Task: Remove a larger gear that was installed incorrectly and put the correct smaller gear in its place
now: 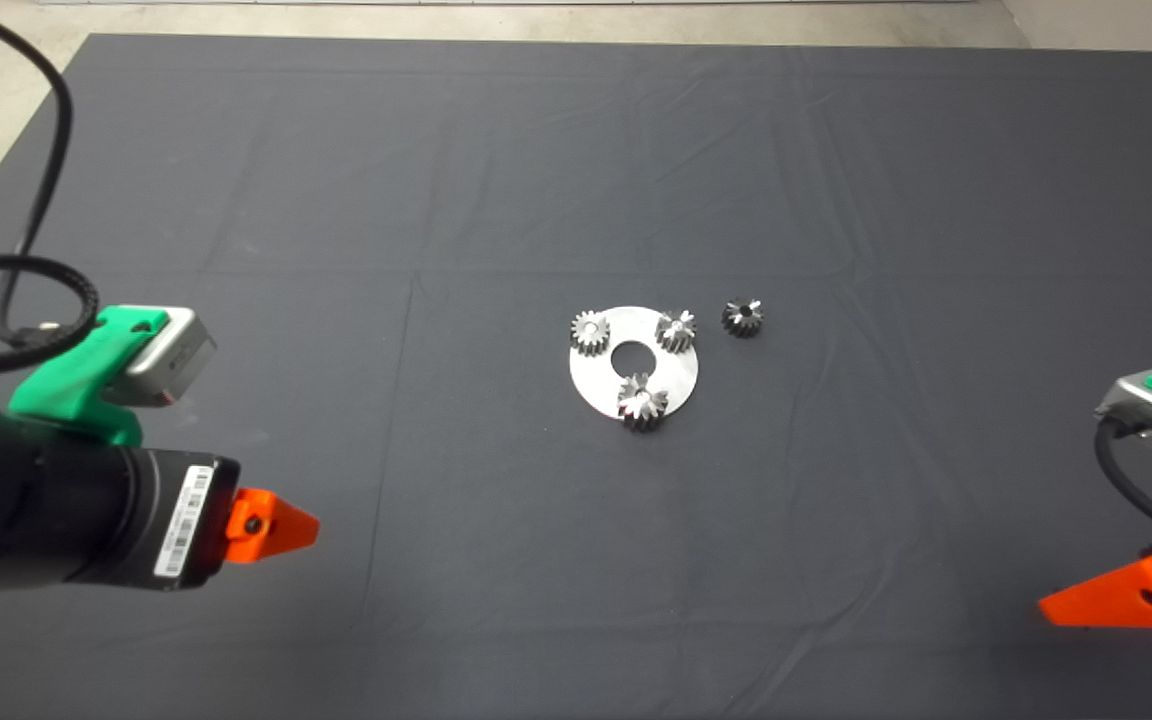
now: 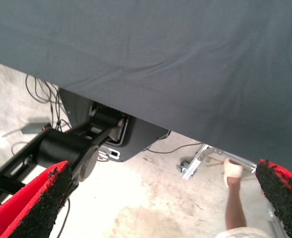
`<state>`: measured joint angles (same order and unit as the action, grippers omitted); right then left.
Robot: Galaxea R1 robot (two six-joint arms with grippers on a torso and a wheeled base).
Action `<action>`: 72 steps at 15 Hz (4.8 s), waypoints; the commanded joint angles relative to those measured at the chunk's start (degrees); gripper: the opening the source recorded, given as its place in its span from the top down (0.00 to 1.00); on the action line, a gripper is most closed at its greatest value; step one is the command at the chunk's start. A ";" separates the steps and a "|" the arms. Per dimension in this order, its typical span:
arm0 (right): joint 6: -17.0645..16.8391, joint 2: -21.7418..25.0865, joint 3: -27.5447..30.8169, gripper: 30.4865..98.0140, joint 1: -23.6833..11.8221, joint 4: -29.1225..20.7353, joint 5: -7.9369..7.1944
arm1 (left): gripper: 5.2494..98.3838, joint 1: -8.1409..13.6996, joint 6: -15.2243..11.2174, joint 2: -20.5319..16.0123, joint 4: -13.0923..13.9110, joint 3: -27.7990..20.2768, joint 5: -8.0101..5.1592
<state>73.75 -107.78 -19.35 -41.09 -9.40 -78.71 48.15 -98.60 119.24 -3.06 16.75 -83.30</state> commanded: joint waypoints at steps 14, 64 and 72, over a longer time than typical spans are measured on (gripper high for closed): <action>-7.65 -46.72 -30.84 0.00 14.63 28.55 -3.93 | 0.00 0.98 3.33 -0.62 0.86 -0.15 -0.28; -14.43 -48.90 -39.52 0.41 29.31 53.08 -4.87 | 0.00 0.98 2.48 -0.71 1.04 -0.60 -0.90; -13.72 -48.81 -39.26 0.55 29.14 52.99 -4.87 | 0.00 0.98 2.53 -0.71 1.04 -0.68 -0.81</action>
<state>59.67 -156.67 -59.09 -10.96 42.23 -83.76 48.31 -95.72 118.53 -2.95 16.86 -83.98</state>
